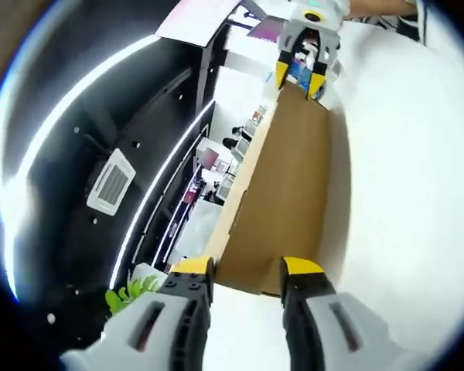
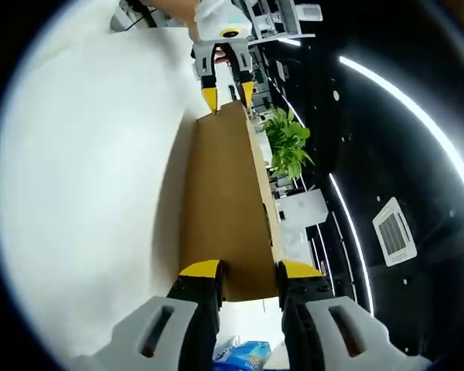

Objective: Operate the shoe box by opening the lid, removing the specified soft item, and placing it in the target area until the item is outside and the box remains undamaged.

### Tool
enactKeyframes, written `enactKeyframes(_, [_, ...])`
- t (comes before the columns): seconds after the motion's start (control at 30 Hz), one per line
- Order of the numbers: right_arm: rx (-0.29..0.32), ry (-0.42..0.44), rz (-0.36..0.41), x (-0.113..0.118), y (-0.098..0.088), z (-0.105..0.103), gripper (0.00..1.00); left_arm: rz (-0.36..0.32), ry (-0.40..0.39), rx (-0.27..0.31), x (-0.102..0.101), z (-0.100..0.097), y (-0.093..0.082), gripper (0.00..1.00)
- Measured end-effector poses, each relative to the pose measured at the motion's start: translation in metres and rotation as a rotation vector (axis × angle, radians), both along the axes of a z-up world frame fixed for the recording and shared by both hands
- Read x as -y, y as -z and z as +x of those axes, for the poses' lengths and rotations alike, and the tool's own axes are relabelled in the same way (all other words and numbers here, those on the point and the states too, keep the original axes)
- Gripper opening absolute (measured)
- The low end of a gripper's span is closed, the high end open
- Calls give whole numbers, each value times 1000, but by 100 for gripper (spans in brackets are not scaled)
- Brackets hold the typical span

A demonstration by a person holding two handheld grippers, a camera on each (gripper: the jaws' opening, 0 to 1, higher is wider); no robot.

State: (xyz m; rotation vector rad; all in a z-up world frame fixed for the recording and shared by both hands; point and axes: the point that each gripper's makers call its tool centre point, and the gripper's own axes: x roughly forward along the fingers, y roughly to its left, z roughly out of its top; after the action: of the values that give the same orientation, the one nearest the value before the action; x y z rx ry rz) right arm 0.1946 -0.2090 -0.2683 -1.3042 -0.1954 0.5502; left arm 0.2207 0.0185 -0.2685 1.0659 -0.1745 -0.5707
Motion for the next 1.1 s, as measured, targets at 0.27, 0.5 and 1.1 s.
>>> enactKeyframes(0.27, [-201, -19, 394, -9, -8, -4, 30, -228, 47, -103, 0, -1, -8, 36])
enactKeyframes(0.5, [-243, -34, 499, -12, -13, -8, 30, -426, 48, -203, -5, -4, -14, 36])
enactKeyframes(1.1, [-451, 9, 1103, 13, -52, -5, 45, -877, 109, -448, -10, -7, -43, 69])
